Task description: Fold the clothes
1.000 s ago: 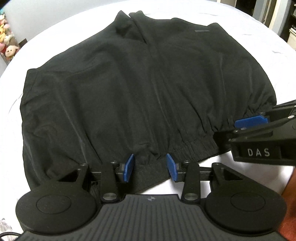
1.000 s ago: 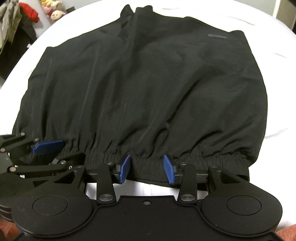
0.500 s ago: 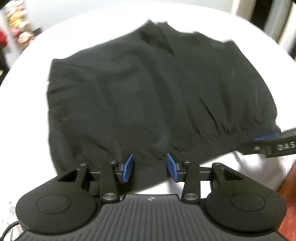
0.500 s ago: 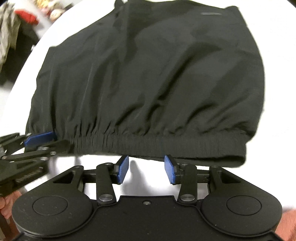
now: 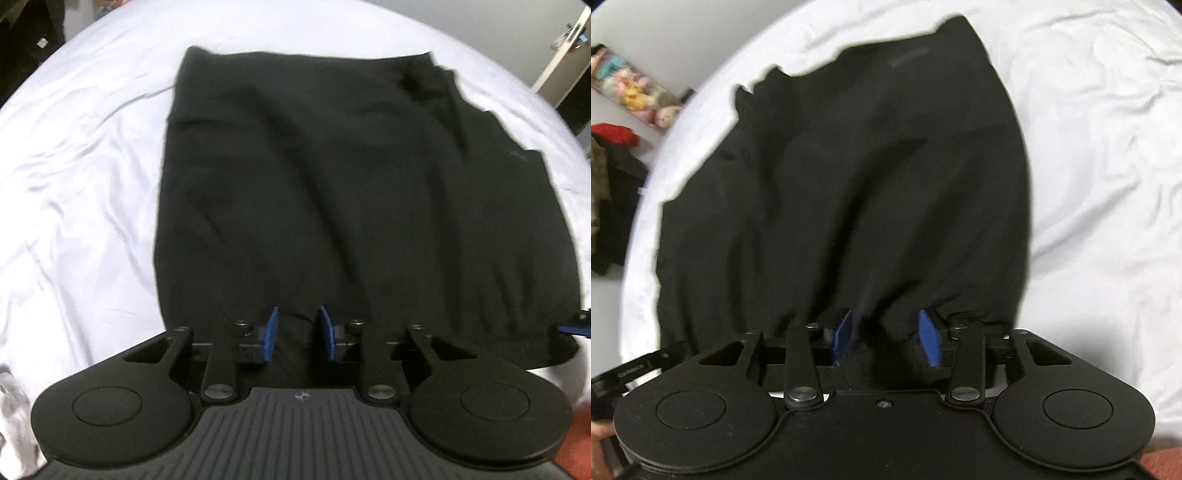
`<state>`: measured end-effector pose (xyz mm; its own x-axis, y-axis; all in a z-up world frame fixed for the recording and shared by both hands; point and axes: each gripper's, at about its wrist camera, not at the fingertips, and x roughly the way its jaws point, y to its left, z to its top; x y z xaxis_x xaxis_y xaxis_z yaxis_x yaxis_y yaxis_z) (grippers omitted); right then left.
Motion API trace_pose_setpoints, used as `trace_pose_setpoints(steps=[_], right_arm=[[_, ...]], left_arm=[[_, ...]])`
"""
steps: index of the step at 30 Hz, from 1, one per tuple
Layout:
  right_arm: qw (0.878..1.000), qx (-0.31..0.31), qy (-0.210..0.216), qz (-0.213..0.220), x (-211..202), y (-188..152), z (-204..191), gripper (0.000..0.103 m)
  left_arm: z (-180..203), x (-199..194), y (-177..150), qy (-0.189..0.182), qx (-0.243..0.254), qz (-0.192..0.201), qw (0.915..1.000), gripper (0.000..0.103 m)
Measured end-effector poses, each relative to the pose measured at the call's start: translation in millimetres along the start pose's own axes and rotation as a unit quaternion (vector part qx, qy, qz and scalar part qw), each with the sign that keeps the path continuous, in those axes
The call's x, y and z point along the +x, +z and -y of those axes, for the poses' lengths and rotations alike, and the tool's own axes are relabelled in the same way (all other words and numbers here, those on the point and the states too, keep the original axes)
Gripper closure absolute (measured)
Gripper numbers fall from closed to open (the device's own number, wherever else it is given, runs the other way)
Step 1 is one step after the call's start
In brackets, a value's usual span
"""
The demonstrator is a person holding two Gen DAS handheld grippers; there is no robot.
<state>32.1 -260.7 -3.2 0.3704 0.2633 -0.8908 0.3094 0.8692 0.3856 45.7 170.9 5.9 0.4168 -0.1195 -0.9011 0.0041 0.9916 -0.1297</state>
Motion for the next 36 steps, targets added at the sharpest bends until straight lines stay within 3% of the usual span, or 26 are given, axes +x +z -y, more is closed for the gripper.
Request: trace_pose_setpoints(steps=[2, 5, 12, 16, 20, 30, 36], right_arm=[[1.000, 0.022, -0.019, -0.008, 6, 1, 15, 0.103], [0.999, 0.030, -0.018, -0.010, 7, 2, 24, 0.103], [0.997, 0.019, -0.069, 0.016, -4, -6, 28, 0.103], [0.994, 0.014, -0.101, 0.047, -16, -11, 26, 0.103], [0.993, -0.019, -0.093, 0.070, -30, -20, 4, 0.066], [0.985, -0.098, -0.061, 0.125, -61, -48, -63, 0.055], [0.980, -0.134, -0.056, 0.139, -75, -63, -92, 0.051]], left_arm=[[-3, 0, -3, 0.001, -0.003, 0.000, 1.0000, 0.081], [-8, -1, -4, 0.024, -0.006, 0.003, 0.9997, 0.085], [-19, -11, -7, 0.066, -0.027, 0.018, 0.9973, 0.085], [-13, -25, -9, 0.072, -0.018, 0.041, 0.9964, 0.084], [16, -47, -10, 0.069, 0.018, 0.091, 0.9932, 0.063], [74, -90, -34, 0.037, 0.069, 0.121, 0.9896, 0.041], [99, -89, -31, 0.027, 0.061, 0.133, 0.9888, 0.040]])
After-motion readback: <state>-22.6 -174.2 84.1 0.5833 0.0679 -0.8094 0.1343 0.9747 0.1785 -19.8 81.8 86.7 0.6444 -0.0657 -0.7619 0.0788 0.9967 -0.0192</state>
